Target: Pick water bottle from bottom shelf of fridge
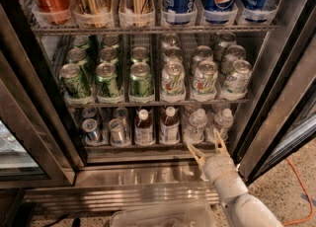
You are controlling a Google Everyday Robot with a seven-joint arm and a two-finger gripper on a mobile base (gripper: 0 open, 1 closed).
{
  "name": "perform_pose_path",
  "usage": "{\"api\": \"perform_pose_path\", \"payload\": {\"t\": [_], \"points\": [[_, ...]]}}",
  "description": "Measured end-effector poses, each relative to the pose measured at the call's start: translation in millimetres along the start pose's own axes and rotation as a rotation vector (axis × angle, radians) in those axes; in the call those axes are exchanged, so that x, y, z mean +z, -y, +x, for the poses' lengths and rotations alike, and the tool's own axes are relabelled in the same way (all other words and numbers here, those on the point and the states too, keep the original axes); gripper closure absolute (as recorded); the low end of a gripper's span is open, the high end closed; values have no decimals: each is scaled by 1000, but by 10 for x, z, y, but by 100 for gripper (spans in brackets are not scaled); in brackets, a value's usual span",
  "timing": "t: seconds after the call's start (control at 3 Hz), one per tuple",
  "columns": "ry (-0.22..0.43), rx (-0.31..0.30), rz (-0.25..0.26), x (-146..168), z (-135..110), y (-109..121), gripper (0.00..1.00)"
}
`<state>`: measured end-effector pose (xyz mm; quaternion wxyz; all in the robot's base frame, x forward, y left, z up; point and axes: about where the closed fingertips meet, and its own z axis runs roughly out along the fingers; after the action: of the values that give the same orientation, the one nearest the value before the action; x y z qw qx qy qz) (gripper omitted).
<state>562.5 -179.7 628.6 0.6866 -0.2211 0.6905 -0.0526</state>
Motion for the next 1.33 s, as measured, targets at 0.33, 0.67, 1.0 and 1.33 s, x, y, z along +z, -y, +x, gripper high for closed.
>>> {"api": "perform_pose_path", "payload": {"t": [0.33,0.67,1.0,1.33], "points": [[4,-9,31,44,14,12,34],[-8,-12,76,115,48,11,32],[-12,0,135,207,46,29,32],[-11,13,172,276,45,40,33]]}}
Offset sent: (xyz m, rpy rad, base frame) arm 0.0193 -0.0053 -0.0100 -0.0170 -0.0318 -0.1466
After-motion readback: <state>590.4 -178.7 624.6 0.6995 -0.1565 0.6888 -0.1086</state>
